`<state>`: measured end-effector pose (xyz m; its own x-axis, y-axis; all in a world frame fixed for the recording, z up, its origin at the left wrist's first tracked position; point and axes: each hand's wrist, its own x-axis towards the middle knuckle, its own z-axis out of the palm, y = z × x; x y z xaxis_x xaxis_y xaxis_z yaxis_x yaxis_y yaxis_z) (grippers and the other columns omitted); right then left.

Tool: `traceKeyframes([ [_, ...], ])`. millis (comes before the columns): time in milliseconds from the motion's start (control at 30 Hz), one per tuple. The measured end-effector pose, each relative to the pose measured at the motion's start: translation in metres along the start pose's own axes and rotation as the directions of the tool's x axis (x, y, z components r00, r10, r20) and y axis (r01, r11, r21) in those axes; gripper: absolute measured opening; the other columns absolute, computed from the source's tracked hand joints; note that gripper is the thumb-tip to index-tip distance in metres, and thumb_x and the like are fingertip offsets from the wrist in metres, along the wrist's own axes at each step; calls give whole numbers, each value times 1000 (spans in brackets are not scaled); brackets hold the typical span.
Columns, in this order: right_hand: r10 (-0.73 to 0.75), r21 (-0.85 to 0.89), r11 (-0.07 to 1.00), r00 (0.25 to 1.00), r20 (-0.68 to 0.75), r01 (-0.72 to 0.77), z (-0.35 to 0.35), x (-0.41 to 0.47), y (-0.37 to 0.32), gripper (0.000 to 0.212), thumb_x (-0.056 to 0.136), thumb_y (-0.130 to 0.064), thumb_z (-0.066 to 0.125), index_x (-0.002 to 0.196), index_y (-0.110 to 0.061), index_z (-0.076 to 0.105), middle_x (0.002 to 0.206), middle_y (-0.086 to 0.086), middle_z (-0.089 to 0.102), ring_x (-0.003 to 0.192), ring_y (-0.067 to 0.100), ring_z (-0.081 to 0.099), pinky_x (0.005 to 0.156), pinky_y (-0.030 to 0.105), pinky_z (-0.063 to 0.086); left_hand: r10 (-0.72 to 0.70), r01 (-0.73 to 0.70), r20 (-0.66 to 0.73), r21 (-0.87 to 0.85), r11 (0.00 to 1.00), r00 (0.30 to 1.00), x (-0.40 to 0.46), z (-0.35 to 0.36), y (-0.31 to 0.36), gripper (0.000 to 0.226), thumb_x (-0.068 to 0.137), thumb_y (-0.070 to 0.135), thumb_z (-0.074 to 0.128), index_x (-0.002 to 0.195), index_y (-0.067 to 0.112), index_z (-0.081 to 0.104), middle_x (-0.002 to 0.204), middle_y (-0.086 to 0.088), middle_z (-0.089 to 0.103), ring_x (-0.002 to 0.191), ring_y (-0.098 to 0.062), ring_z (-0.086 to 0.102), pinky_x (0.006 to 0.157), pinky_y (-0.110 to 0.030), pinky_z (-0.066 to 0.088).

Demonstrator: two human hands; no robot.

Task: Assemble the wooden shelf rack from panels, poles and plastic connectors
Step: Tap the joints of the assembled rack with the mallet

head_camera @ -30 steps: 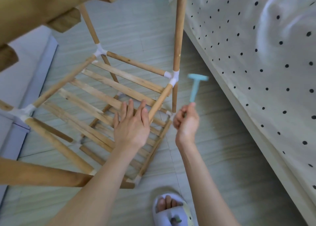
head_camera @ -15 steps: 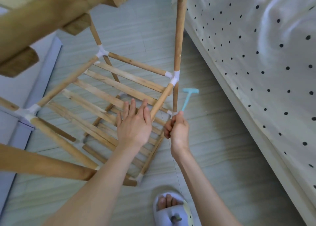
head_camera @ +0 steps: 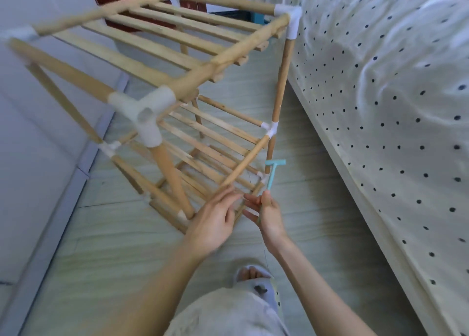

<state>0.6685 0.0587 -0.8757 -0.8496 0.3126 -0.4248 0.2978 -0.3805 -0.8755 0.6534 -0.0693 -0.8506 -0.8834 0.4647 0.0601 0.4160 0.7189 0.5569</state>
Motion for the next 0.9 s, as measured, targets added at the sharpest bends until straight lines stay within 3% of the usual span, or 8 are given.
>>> traceKeyframes([
  [167, -22, -75, 997, 996, 90, 29, 21, -20, 0, 38, 103, -27, 24, 126, -6, 46, 128, 10, 52, 118, 19, 49, 100, 38, 44, -63, 62, 2, 85, 994, 998, -37, -29, -9, 36, 79, 27, 38, 88, 25, 72, 89, 4, 72, 83, -23, 66, 74, -32, 50],
  [300, -21, -115, 992, 984, 176, 42, 38, -20, -4, 29, 103, -28, 26, 108, -16, 52, 116, 13, 55, 118, 17, 51, 105, 39, 41, -223, 264, -191, 229, 937, 956, -54, -43, -31, 30, 79, 28, 38, 75, 19, 67, 74, -3, 68, 75, -31, 62, 57, -29, 37],
  [400, -19, -83, 996, 980, 199, 36, 48, -14, -10, 34, 103, -26, 28, 82, -15, 52, 86, -1, 51, 98, 12, 56, 105, 36, 42, -233, 303, -294, 223, 926, 927, -50, -45, -52, 24, 83, 17, 47, 100, 16, 64, 105, -8, 64, 100, -32, 58, 75, -39, 45],
  [500, 7, 21, 1000, 978, 211, -11, 51, -1, -16, 35, 103, -26, 30, 75, -15, 47, 84, -1, 52, 93, 12, 56, 103, 31, 43, -316, 263, 54, 431, 863, 947, -38, -37, -77, 50, 99, 21, 29, 148, 18, 18, 157, -7, 6, 144, -29, 1, 114, -50, 6],
  [600, 41, 162, 984, 981, 188, -72, 53, 26, -34, 34, 104, -27, 28, 76, -16, 45, 83, 0, 49, 86, 12, 53, 102, 34, 40, -274, 181, 125, 489, 853, 954, -18, -23, -84, 54, 102, 34, 16, 150, 25, -7, 156, 1, -20, 141, -27, -24, 110, -52, -16],
  [767, 53, 269, 960, 993, 102, -78, 45, 74, -70, 38, 104, -26, 24, 71, -13, 37, 93, 12, 54, 92, 22, 56, 106, 42, 39, -168, 75, 164, 460, 885, 972, 45, -12, -62, 56, 102, 30, 19, 149, 25, -11, 156, 9, -18, 142, -18, -23, 109, -49, -20],
  [833, -3, 190, 982, 998, 57, -8, 31, 76, -72, 40, 104, -28, 22, 70, -13, 36, 89, 14, 59, 88, 24, 60, 91, 40, 49, -127, 32, 174, 467, 884, 976, 65, -12, -65, 58, 102, 24, 21, 148, 25, -15, 155, 9, -20, 142, -14, -21, 110, -48, -19],
  [900, -49, 107, 993, 999, 8, 48, 10, 67, -61, 39, 104, -29, 23, 69, -15, 34, 58, 3, 43, 52, 15, 47, 63, 31, 48, -129, 32, 184, 453, 891, 974, 76, -12, -71, 62, 102, 26, 23, 142, 30, -24, 151, 9, -28, 139, -13, -26, 110, -49, -20],
])
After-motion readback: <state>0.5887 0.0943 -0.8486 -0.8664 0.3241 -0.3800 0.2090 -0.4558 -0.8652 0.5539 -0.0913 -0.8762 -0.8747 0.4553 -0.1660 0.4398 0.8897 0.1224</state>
